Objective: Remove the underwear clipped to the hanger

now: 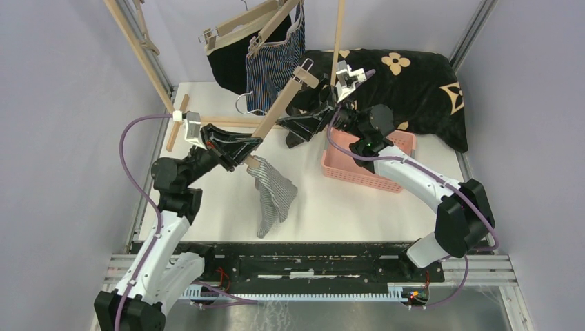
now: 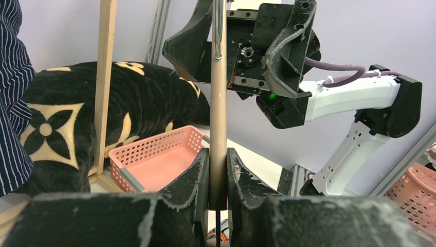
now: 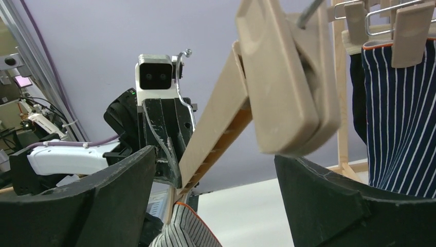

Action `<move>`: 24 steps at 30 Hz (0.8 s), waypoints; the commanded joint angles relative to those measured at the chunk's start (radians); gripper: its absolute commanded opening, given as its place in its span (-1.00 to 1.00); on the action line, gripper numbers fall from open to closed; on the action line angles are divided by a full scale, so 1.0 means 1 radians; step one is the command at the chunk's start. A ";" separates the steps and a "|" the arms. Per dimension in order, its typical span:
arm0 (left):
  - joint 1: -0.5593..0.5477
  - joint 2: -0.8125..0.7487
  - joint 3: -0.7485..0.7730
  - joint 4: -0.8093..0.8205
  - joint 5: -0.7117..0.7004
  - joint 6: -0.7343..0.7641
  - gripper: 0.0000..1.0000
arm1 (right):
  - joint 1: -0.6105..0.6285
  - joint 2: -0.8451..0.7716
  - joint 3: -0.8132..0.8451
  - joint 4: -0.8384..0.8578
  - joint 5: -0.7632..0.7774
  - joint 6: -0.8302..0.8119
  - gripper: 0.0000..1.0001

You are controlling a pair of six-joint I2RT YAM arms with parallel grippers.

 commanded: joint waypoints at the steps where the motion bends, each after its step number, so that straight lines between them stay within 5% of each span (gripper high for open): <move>1: -0.012 -0.011 0.027 0.042 -0.053 0.050 -0.95 | 0.012 -0.029 0.061 0.022 0.003 -0.011 0.79; 4: -0.021 -0.006 0.017 0.052 -0.060 0.048 -0.95 | 0.013 -0.019 0.072 0.015 0.009 -0.010 0.67; 17: -0.063 0.020 -0.020 0.163 -0.086 -0.006 -0.95 | 0.015 0.012 0.110 0.043 0.007 0.021 0.74; 22: -0.095 0.067 -0.022 0.219 -0.096 -0.020 -0.95 | 0.015 0.038 0.130 0.073 -0.009 0.059 0.45; 24: -0.102 0.078 -0.024 0.237 -0.102 -0.024 -0.95 | 0.015 0.039 0.141 0.055 -0.016 0.057 0.05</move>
